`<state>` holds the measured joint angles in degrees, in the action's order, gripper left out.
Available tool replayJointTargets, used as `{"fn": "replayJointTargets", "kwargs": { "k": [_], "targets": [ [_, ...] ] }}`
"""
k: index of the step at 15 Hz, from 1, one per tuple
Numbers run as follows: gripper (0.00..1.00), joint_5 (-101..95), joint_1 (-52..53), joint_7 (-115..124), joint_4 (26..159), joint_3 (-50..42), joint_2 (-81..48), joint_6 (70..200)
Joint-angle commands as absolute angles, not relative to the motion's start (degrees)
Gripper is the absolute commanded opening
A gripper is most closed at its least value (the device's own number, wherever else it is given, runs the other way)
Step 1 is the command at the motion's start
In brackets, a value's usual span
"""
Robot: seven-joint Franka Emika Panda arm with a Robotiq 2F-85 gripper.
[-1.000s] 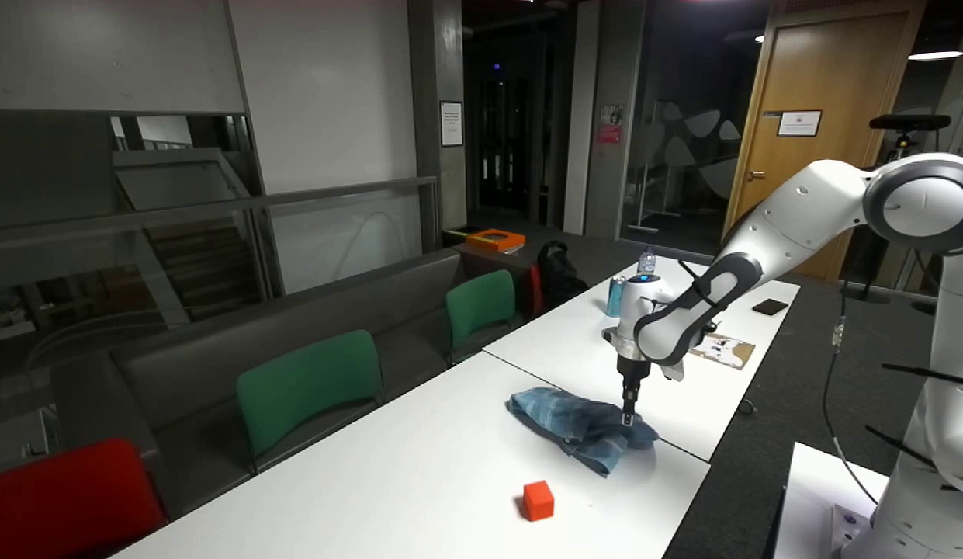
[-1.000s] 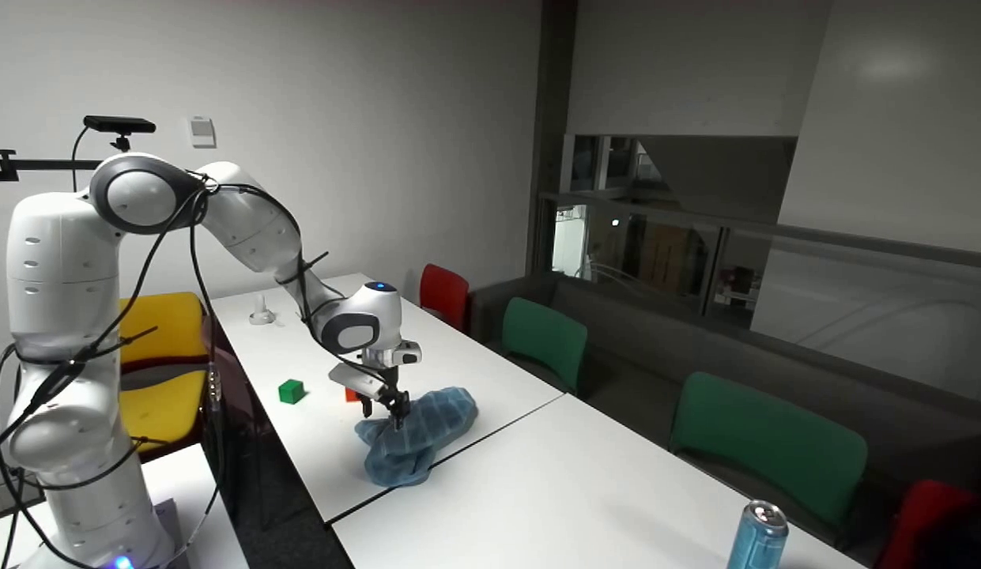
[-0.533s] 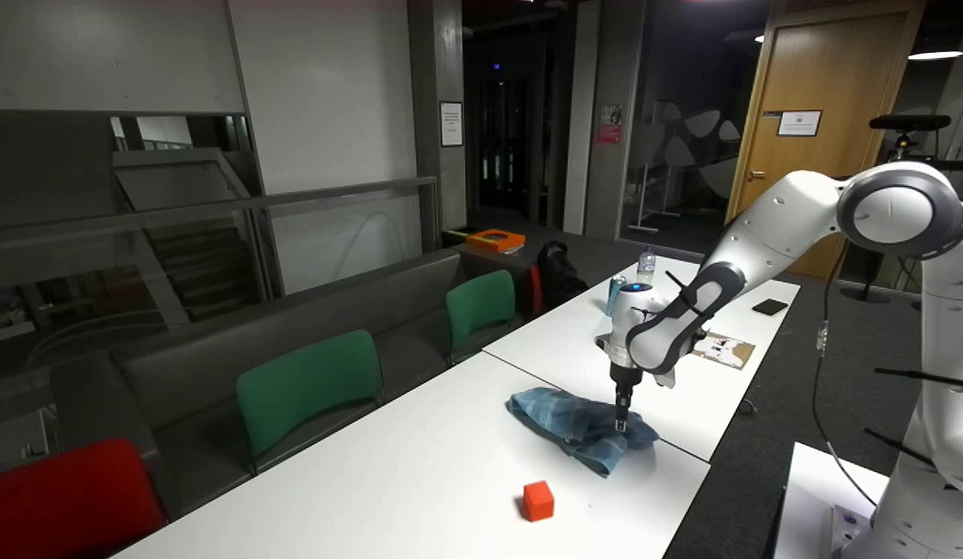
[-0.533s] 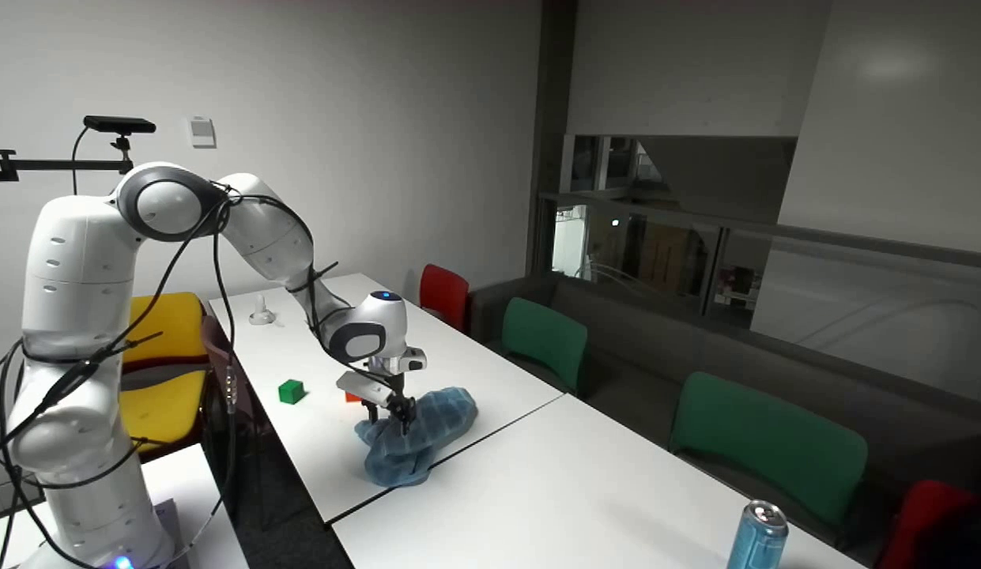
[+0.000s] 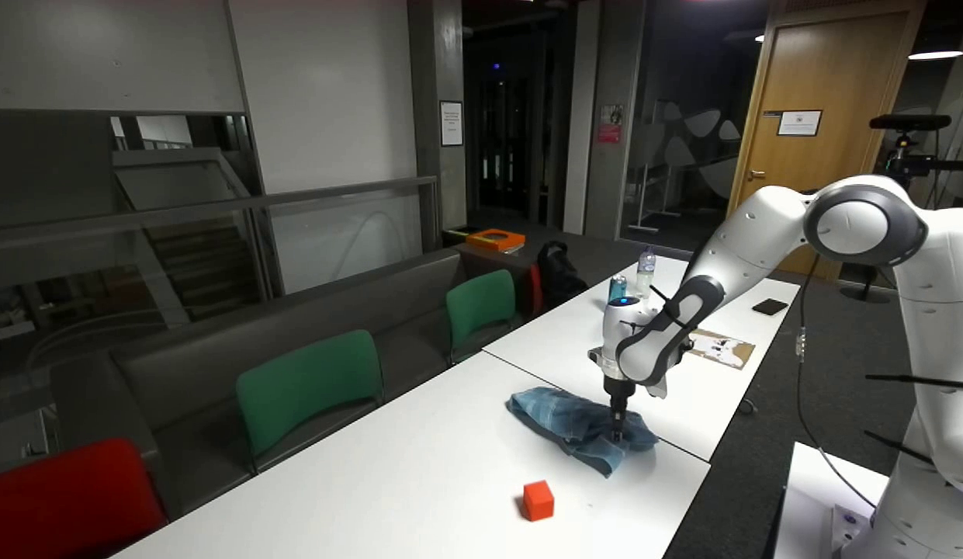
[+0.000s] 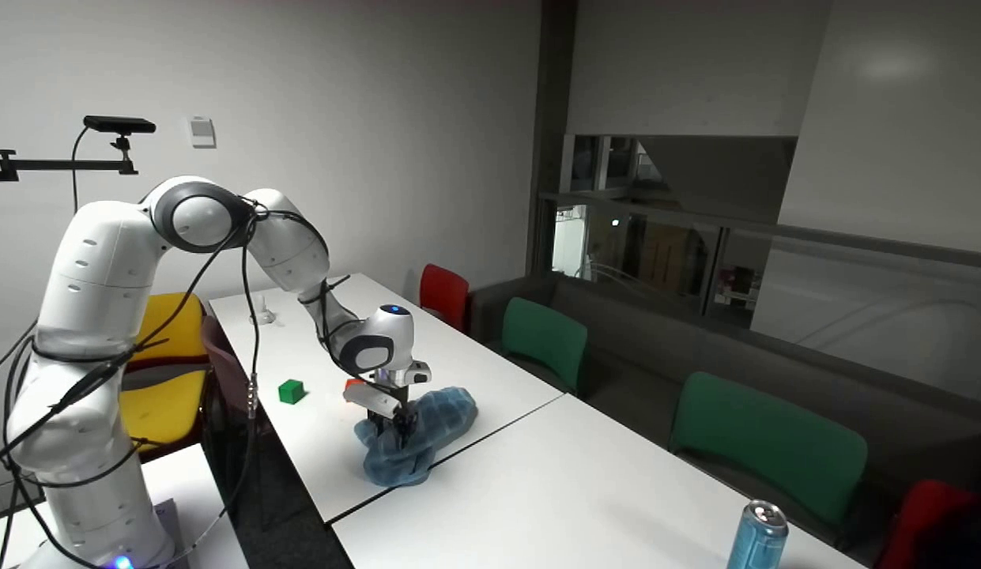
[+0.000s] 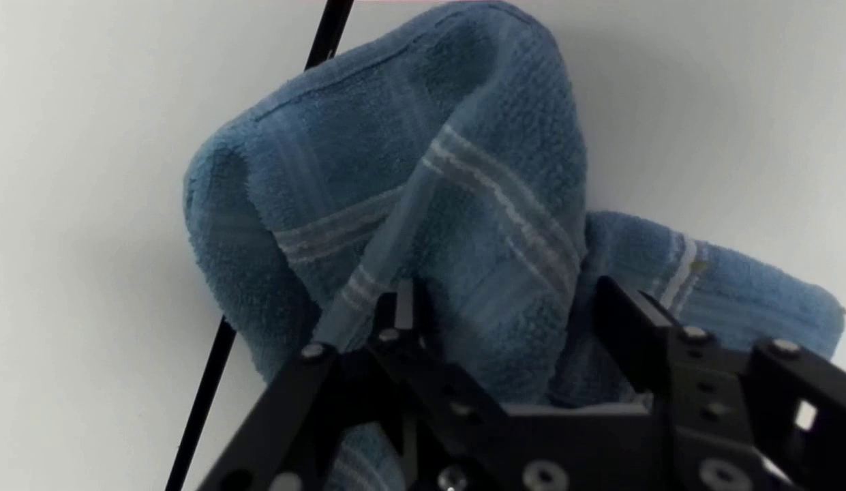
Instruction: Move the cloth
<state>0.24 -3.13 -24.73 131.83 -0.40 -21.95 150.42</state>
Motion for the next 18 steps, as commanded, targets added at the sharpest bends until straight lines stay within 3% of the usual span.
{"fn": "replayJointTargets", "kwargs": {
  "k": [1, 5, 7, 18],
  "targets": [
    [0.42, -2.0, -4.5, -24.4, 130.1, 0.5, -22.8, 148.9],
    [0.1, -2.2, -4.3, -23.5, 130.8, 0.3, -21.0, 148.3],
    [0.0, -2.1, -4.2, -22.6, 132.2, 0.1, -19.0, 148.6],
    [0.01, 3.6, -3.6, -20.5, 149.5, -1.3, 7.1, 154.7]
  ]
}}
